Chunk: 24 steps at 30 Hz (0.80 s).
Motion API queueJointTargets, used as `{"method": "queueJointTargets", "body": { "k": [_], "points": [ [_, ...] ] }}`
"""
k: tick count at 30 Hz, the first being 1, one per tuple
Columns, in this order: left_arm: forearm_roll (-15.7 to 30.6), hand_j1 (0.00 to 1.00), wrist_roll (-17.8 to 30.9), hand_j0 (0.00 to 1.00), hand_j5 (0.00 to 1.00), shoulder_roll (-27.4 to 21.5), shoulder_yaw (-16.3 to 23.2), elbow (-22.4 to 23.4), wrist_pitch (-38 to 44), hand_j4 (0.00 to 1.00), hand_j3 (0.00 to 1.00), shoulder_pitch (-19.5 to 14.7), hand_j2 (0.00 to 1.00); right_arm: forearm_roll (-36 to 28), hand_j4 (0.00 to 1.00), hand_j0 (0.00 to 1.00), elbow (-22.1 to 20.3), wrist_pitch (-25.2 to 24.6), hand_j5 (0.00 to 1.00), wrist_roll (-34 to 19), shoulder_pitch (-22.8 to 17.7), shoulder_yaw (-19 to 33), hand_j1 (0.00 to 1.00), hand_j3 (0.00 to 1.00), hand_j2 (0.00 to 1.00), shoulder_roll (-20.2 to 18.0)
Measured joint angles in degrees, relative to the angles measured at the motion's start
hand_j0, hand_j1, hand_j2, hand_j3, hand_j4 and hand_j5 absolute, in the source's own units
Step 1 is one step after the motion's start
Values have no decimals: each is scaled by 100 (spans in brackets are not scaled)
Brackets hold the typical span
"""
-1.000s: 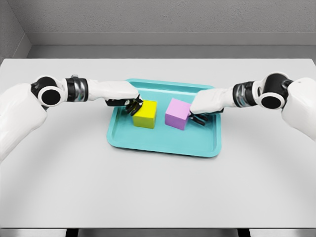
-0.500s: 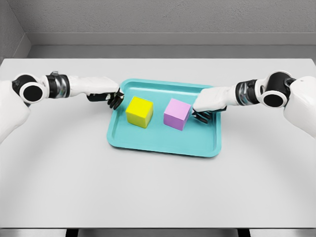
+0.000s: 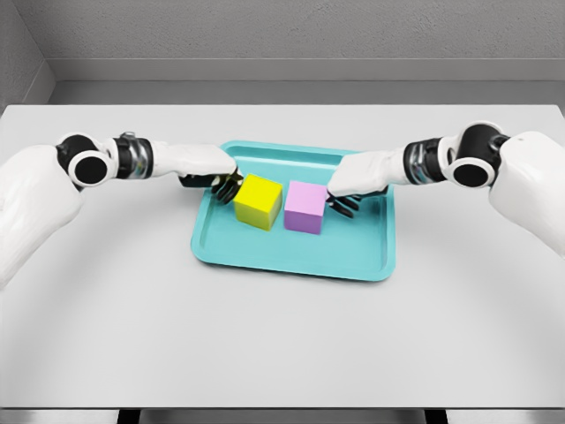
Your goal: Push two cubes
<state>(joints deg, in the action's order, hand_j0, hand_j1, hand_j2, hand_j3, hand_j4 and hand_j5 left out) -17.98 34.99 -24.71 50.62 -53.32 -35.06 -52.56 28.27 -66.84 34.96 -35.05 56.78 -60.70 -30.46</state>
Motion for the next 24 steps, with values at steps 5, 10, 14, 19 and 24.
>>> {"method": "queueJointTargets", "body": {
  "k": [5,10,14,19,24],
  "points": [
    [17,15,2,15,15,47,4,-5,-4,15,15,9,15,13,19,19,-7,14,19,3,-26,-6,19,19,19,-36],
    [80,16,7,16,16,68,-13,-20,20,16,16,44,16,8,19,19,-59,16,19,4,-70,2,19,19,19,-209],
    [286,16,38,16,16,-38,-1,-21,3,16,16,44,16,-27,20,20,-178,19,20,4,-88,241,20,20,20,-476],
    [692,16,92,16,16,-253,0,-103,-3,16,16,70,16,-63,20,20,-244,17,20,4,-281,619,20,20,20,-706],
    [331,16,-72,16,16,-309,178,-322,49,16,16,228,16,-70,21,21,-339,17,21,4,-220,549,21,21,21,-751]
  ]
}}
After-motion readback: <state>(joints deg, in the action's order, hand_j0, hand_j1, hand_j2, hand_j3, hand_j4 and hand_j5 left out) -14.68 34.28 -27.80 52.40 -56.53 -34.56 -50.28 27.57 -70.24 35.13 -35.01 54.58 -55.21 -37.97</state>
